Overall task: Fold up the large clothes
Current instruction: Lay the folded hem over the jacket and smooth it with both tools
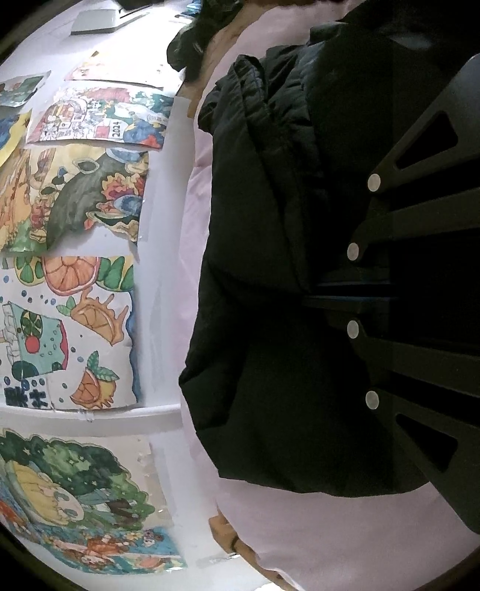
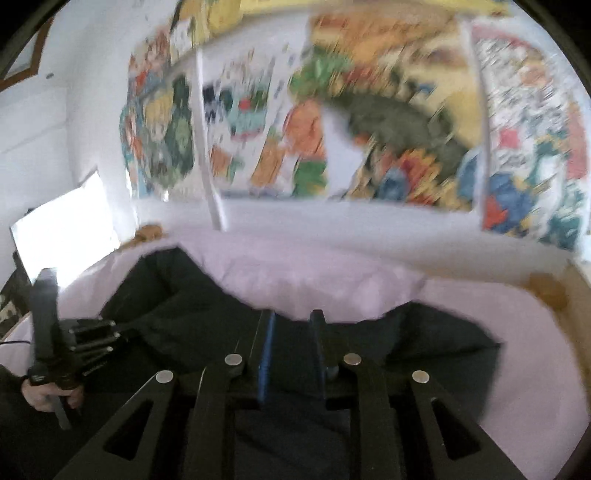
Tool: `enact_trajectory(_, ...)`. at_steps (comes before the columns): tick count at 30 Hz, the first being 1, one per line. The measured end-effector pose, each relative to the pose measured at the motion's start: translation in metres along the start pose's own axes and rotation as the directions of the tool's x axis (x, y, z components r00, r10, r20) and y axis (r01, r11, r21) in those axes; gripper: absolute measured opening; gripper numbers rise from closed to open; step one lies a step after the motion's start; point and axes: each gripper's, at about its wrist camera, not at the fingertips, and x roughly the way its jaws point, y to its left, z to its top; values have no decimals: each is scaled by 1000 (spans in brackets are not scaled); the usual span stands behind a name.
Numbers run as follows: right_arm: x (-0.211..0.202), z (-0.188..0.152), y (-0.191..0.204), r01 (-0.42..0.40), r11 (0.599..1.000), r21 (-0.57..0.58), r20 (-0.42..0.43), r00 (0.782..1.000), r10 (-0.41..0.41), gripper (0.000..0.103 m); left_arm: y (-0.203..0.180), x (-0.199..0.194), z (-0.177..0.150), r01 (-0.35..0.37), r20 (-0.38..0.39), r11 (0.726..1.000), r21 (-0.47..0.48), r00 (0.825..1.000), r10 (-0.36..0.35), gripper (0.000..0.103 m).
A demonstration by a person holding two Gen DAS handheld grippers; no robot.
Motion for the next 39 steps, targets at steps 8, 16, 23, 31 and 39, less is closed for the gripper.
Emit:
enact_trajectory(8,38,-43,9,21,999,-35,-77,997,-24,19,12,-35,4,89,63,989,-119,995,-82,20)
enact_trajectory(16,38,-48,13,50,998,-34,-52,997,-52,19,-35,-19,38,43,73,999,-1,996,-43,54)
enact_trajectory(23,38,-51,6,119,991,-64,-50,991,-122,14,-20,44,29,-6,-61,999,-44,998,3,56)
enact_trajectory(31,67,-66,-18,81,997,-14,-78,994,-82,12,-7,66,9,15,-46,999,-43,999,-17,57)
enact_trajectory(39,85,-75,-34,37,998,49,-95,995,-32,12,-7,77,2,4,-52,999,-33,999,-5,57)
